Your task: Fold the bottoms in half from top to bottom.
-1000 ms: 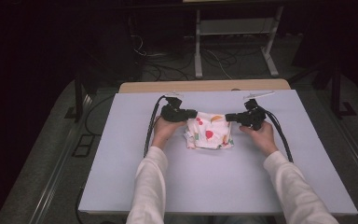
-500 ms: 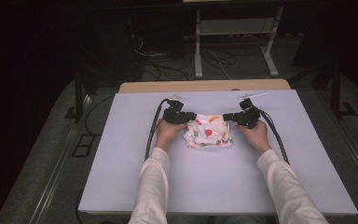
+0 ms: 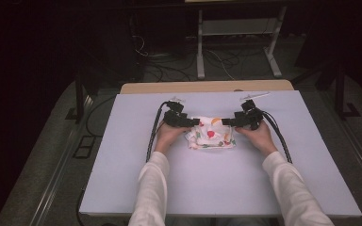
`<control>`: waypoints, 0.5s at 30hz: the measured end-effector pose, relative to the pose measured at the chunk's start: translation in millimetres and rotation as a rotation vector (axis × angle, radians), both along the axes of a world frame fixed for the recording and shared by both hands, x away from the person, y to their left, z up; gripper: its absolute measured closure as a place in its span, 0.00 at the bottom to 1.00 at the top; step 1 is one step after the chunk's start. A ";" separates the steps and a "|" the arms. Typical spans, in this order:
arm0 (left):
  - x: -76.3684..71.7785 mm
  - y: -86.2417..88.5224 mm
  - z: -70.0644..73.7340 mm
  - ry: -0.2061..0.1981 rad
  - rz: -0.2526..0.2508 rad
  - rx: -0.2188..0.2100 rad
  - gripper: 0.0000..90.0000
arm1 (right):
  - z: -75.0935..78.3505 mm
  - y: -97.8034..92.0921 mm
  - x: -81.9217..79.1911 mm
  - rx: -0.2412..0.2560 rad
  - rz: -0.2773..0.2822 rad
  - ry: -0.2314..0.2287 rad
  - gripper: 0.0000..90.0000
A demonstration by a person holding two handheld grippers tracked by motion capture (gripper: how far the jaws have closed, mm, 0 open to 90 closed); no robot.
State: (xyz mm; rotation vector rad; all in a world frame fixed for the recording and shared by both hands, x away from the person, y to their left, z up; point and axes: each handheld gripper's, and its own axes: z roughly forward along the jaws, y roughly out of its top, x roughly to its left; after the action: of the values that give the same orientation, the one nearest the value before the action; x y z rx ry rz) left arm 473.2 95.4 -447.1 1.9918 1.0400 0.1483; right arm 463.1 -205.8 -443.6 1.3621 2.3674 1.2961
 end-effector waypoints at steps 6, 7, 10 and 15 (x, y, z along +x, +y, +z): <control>-3.9 4.9 6.0 0.039 -0.040 -0.013 0.00 | 5.4 -3.7 -5.0 0.004 -0.006 -0.004 0.00; -5.3 5.7 7.1 0.032 -0.044 -0.008 0.00 | 6.5 -4.5 -6.2 0.009 -0.004 -0.008 0.00; -8.9 6.6 11.1 0.018 -0.036 -0.010 0.00 | 9.6 -6.2 -10.3 0.008 0.001 -0.008 0.00; -17.4 5.6 20.4 -0.021 -0.041 -0.011 0.00 | 15.7 -8.9 -18.2 0.008 0.009 -0.018 0.00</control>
State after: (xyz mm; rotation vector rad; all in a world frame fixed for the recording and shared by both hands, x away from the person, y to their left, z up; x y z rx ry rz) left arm 455.7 101.0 -426.6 1.9960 0.9837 0.1400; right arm 444.9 -214.7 -427.9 1.3381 2.3623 1.3151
